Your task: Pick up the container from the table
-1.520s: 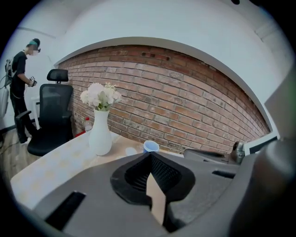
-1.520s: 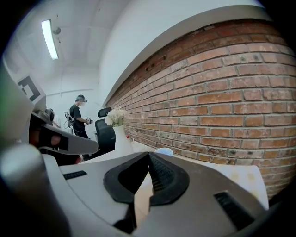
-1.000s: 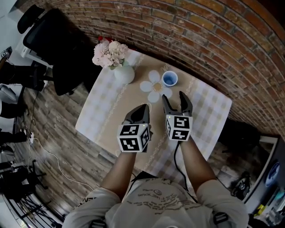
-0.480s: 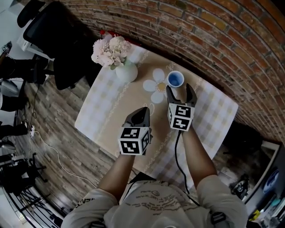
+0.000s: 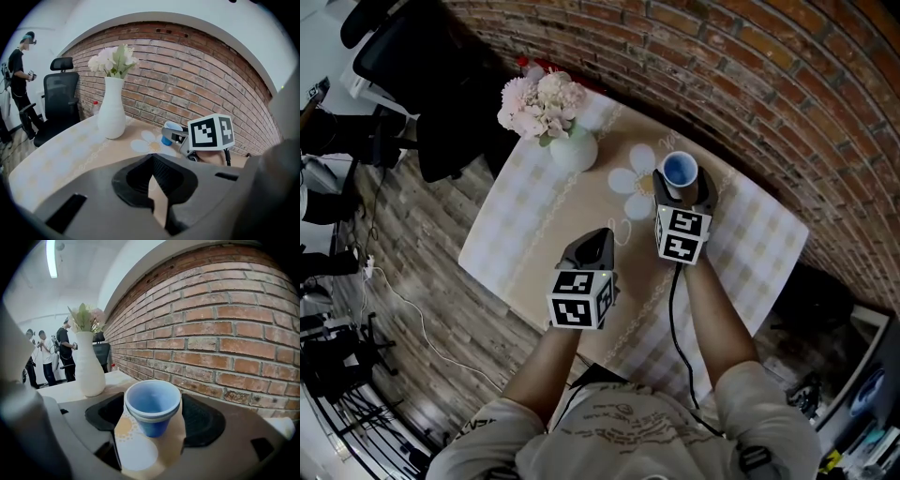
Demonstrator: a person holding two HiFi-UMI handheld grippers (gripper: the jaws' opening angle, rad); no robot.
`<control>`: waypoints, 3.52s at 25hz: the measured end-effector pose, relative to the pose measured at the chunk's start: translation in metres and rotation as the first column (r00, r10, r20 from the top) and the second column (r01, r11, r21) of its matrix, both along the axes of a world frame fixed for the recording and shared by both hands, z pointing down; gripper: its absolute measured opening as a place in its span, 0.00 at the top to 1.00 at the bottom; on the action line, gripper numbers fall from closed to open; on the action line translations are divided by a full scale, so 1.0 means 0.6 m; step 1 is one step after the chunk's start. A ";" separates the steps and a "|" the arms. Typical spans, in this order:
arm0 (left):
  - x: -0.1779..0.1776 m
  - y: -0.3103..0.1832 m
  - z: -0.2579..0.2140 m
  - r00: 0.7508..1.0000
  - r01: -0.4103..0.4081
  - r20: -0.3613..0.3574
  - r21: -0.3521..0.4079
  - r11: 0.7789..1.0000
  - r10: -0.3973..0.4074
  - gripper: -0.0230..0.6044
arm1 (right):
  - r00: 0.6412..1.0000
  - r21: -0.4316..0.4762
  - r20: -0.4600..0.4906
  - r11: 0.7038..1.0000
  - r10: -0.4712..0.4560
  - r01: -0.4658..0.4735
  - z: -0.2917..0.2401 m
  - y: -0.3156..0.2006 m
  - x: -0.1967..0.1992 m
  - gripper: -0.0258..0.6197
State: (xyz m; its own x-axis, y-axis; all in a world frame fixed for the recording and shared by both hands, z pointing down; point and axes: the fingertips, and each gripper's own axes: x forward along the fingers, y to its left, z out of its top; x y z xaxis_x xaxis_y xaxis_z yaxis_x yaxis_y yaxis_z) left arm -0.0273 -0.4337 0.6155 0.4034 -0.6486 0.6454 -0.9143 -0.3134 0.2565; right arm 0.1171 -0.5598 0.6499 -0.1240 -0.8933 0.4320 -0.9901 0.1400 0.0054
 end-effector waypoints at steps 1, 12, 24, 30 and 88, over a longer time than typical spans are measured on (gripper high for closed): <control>-0.002 -0.001 0.001 1.000 0.000 0.001 0.000 1.000 0.000 0.96 | 1.000 0.004 -0.008 1.000 -0.005 0.005 0.001 -0.003 -0.002 0.40; -0.017 -0.002 0.006 1.000 0.004 0.010 -0.009 1.000 -0.004 0.96 | 0.998 0.028 -0.055 0.999 -0.033 0.035 -0.005 -0.019 -0.012 0.40; -0.014 0.017 -0.048 1.000 -0.011 -0.009 0.032 0.999 0.011 0.96 | 0.997 0.082 0.033 0.995 -0.064 0.061 -0.075 0.034 -0.022 0.40; -0.013 0.024 -0.074 0.999 -0.025 -0.027 0.071 0.997 0.027 0.96 | 0.996 0.076 0.054 0.995 -0.068 0.064 -0.097 0.072 -0.027 0.40; 0.040 0.348 -0.367 0.970 -0.175 -0.078 0.432 0.885 0.229 0.96 | 0.995 0.246 0.096 0.969 0.003 -0.027 -0.440 0.566 -0.040 0.40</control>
State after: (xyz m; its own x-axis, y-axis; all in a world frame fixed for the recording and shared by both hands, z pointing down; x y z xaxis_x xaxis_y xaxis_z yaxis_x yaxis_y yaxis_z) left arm -0.0035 -0.2247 0.3953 0.6130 -0.7432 0.2681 -0.7893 -0.5911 0.1661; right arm 0.0932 -0.2203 0.3858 -0.1396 -0.9727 0.1851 -0.9898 0.1315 -0.0557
